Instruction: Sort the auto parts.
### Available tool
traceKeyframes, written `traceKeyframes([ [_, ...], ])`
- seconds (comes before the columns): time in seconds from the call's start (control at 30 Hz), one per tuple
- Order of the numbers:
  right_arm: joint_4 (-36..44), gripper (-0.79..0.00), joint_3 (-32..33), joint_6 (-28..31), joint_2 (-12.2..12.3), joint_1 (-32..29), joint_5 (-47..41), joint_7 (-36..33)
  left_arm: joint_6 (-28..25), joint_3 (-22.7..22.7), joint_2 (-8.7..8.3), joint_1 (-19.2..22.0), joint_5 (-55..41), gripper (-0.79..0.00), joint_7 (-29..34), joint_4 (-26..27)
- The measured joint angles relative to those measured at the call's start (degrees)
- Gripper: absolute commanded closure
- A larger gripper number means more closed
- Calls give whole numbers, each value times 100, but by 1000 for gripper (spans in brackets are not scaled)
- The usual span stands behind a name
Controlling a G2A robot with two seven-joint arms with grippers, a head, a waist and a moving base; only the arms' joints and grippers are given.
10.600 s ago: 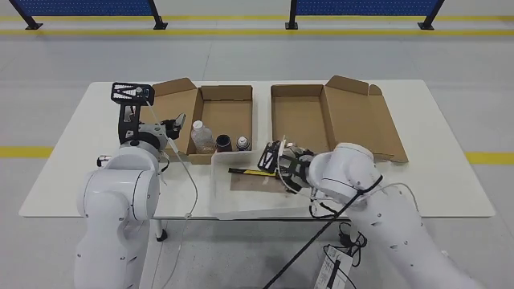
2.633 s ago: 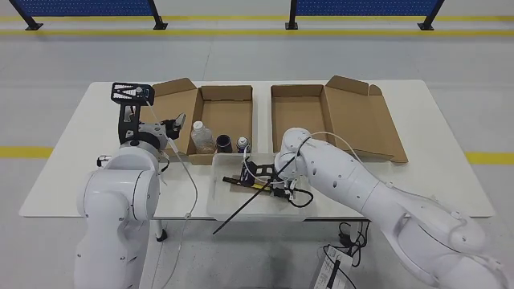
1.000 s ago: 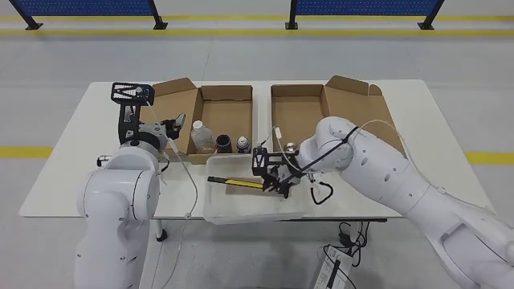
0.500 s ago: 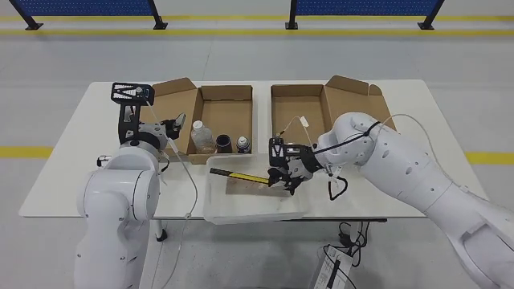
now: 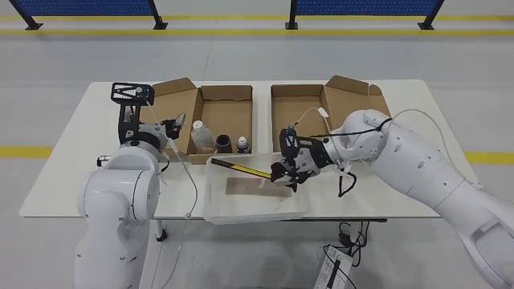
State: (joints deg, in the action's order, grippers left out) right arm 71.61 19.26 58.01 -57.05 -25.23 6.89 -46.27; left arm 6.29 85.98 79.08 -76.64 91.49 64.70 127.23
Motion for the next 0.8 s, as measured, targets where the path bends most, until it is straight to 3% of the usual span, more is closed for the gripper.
traceKeyframes([
  [0.57,-133,0,-89,-18,13,300,-85,-2,0,0,0,0,0,-785,0,0],
  [0.8,-108,0,175,-539,31,378,214,105,0,0,0,0,0,-785,0,0],
])
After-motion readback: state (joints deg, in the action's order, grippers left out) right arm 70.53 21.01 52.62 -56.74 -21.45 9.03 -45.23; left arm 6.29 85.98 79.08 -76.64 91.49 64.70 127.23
